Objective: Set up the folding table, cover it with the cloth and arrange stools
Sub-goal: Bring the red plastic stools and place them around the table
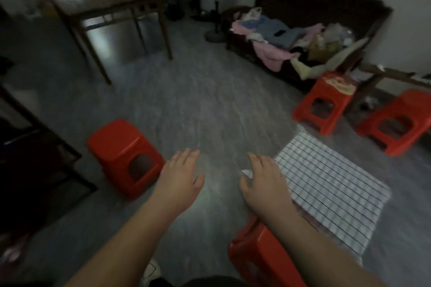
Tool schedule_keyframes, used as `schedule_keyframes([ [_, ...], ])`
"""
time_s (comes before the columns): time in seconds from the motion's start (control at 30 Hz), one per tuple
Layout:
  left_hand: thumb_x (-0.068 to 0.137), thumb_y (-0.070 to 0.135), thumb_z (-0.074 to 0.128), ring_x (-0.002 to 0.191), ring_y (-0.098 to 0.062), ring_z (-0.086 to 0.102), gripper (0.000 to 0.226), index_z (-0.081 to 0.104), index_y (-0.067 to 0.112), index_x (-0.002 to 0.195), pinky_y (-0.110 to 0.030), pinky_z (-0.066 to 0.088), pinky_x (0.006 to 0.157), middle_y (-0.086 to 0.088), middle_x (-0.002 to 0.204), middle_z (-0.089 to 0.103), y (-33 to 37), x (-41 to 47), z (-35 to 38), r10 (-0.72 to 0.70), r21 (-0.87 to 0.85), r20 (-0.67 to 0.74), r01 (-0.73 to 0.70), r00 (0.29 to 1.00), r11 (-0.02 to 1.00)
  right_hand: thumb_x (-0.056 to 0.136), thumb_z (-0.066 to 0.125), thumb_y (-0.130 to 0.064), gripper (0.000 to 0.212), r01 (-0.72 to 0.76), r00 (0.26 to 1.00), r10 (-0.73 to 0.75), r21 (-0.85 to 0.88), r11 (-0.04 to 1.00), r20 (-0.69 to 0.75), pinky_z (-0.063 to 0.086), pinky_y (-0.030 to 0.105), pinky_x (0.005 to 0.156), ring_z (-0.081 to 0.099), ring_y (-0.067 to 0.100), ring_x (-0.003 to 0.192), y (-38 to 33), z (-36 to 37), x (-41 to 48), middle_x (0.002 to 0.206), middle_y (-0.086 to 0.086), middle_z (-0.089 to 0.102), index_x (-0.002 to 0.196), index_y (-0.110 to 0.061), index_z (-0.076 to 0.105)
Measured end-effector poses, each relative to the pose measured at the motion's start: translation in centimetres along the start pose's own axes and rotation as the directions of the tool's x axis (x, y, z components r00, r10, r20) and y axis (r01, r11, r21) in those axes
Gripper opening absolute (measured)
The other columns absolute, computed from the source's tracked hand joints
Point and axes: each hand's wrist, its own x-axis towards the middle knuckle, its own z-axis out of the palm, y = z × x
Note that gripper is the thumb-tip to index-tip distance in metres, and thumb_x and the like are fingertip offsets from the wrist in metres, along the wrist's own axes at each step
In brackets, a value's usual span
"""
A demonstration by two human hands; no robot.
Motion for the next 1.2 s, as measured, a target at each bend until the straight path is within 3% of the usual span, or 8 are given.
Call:
schedule_keyframes([
  [0.17,0.091,0.054,0.034,0.147,-0.032,0.026,0.072,0.03,0.019,0.154,-0.044,0.024,0.119,-0.011,0.161,0.028,-11.9,-1.4,-3.5,-0.214,-0.036,-0.036,0.213,0.976,0.976,0.083,0.036,-0.052,0.07,0.182,0.981,-0.18,-0.027,0.983,0.067,0.037,0.049,0.111,0.04,0.03,0.137,-12.8,5.6,5.2,0.144,0.007,0.048,0.144,-0.018,0.042],
  [0.37,0.096,0.051,0.042,0.149,-0.03,0.019,0.07,0.02,0.024,0.156,-0.045,0.019,0.121,-0.009,0.163,0.021,-27.5,-1.2,-7.0,-0.339,-0.005,-0.005,0.339,0.941,0.941,0.086,0.038,-0.053,0.069,0.303,0.941,-0.298,-0.007,0.953,0.161,0.031,0.046,0.116,0.032,0.026,0.143,-28.6,12.2,10.6,0.151,0.003,0.041,0.148,-0.022,0.036],
  [0.5,0.096,0.051,0.043,0.149,-0.029,0.019,0.069,0.021,0.024,0.156,-0.046,0.018,0.121,-0.008,0.163,0.021,-35.1,-0.1,-9.2,-0.407,-0.029,-0.001,0.407,0.913,0.913,0.085,0.041,-0.051,0.07,0.343,0.92,-0.34,0.02,0.939,0.196,0.03,0.046,0.116,0.031,0.026,0.144,-35.6,15.3,13.7,0.152,0.004,0.041,0.149,-0.022,0.035],
  [0.77,0.096,0.049,0.045,0.15,-0.028,0.019,0.068,0.021,0.025,0.156,-0.048,0.019,0.121,-0.007,0.163,0.022,-42.9,5.1,-9.7,-0.509,-0.131,0.01,0.506,0.861,0.853,0.09,0.049,-0.048,0.068,0.417,0.877,-0.4,-0.008,0.909,0.265,0.029,0.045,0.117,0.028,0.026,0.146,-41.1,19.5,20.8,0.154,0.005,0.038,0.15,-0.022,0.034],
  [1.03,0.097,0.049,0.043,0.15,-0.029,0.018,0.068,0.021,0.024,0.156,-0.048,0.017,0.121,-0.009,0.163,0.021,-47.7,15.4,-8.1,-0.581,-0.085,0.015,0.58,0.814,0.81,0.086,0.044,-0.048,0.068,0.516,0.806,-0.496,0.026,0.856,0.323,0.025,0.045,0.118,0.027,0.025,0.145,-43.4,25.6,33.0,0.153,0.005,0.04,0.149,-0.023,0.036],
  [1.2,0.097,0.047,0.043,0.149,-0.027,0.021,0.065,0.025,0.023,0.155,-0.048,0.018,0.121,-0.007,0.162,0.025,-51.2,22.9,-6.1,-0.679,-0.084,0.067,0.683,0.731,0.726,0.087,0.046,-0.046,0.067,0.565,0.738,-0.519,0.025,0.825,0.431,0.029,0.048,0.116,0.029,0.025,0.145,-44.5,30.1,43.0,0.154,0.004,0.039,0.149,-0.022,0.035],
])
